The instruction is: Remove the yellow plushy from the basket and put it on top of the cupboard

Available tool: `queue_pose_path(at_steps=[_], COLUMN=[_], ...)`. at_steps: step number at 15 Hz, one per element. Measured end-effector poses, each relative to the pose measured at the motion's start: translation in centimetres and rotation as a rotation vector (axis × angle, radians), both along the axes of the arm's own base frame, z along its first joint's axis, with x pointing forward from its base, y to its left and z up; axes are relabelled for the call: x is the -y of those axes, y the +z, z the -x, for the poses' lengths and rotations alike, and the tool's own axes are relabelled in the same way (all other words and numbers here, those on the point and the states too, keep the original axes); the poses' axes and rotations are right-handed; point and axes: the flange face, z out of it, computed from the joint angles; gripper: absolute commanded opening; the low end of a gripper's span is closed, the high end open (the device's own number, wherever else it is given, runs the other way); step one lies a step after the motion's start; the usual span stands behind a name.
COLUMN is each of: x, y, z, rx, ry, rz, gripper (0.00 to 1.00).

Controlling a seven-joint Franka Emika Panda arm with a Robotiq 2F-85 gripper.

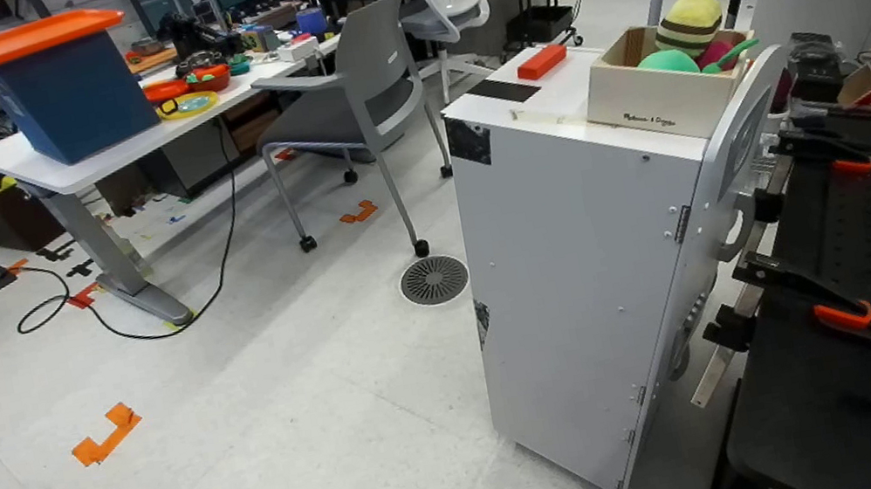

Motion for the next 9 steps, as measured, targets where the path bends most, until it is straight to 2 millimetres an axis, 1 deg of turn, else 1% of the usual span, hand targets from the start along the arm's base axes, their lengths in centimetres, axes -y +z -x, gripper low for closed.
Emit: queue_pose_path(at_steps=[3, 5, 9], x=[-0.2, -0.7, -2.9], y=[-0.2, -0.2, -0.9], z=[0.0, 0.0, 0.8], rx=[-0.006, 0.007, 0.035], ry=[0.031, 0.06, 0.126], rz=[0.007, 0.03, 0.05], gripper=[1.0, 1.0, 1.0])
